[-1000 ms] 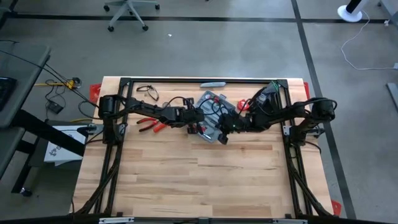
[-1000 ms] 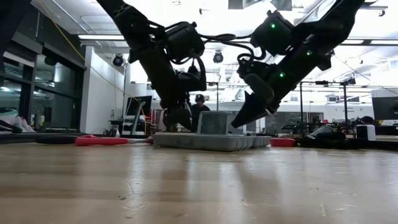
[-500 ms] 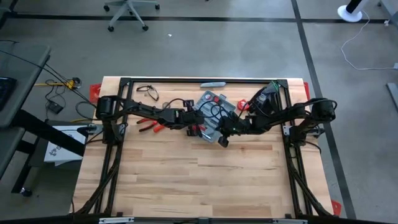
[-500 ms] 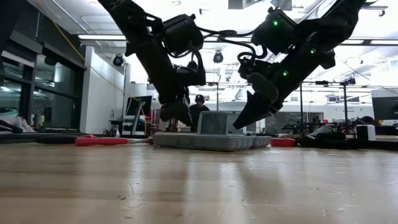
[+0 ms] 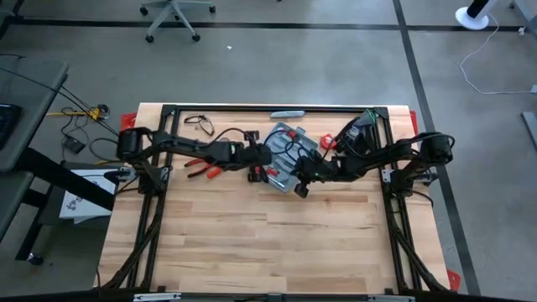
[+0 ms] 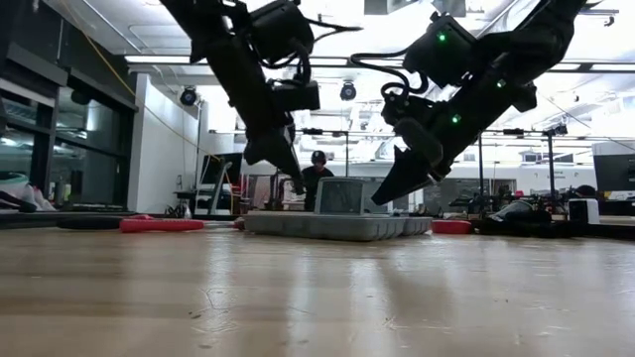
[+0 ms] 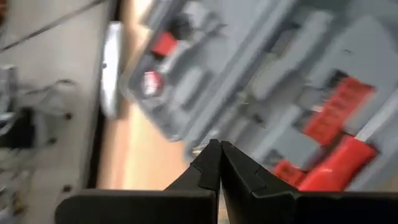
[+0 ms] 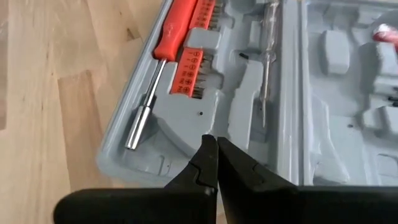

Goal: Prefit tool cases

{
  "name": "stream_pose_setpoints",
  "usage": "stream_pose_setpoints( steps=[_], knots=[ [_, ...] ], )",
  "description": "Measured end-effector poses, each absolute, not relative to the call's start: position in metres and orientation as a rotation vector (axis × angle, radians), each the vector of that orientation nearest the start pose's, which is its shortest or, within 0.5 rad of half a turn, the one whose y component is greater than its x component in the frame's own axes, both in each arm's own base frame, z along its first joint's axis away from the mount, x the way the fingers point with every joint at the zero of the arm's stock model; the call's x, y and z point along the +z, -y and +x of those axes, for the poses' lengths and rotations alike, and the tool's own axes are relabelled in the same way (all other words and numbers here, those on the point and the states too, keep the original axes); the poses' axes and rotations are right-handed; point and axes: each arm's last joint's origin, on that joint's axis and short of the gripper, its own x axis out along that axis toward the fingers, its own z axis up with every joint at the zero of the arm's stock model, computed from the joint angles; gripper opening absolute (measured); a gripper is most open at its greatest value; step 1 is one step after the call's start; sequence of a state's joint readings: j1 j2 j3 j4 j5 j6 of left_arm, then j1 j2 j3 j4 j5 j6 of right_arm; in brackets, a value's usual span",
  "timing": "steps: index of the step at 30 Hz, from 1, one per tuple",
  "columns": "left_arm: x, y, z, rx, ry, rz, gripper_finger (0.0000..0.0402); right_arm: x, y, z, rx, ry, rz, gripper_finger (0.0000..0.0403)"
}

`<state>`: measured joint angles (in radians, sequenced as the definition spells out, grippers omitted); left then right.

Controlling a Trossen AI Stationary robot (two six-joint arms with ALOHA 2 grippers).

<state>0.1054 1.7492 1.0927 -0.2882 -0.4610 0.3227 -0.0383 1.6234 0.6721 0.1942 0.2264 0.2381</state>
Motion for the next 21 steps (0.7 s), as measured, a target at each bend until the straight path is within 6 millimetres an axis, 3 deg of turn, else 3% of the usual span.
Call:
stream_pose_setpoints(
  steps=[10,17,21],
  knots=[
    [0.159,-0.068,0.349,0.314,-1.110,0.326,0.0000,0.136,0.032,0.296,-0.385,-0.667,0.175,0.0000],
    [0.143,-0.057,0.354,0.217,-1.105,0.108,0.0000,0.111,0.039,0.301,-0.388,-0.711,0.207,0.0000],
    [0.132,-0.042,0.363,0.189,-1.075,0.060,0.0000,0.107,0.041,0.302,-0.424,-0.706,0.202,0.0000]
  ],
)
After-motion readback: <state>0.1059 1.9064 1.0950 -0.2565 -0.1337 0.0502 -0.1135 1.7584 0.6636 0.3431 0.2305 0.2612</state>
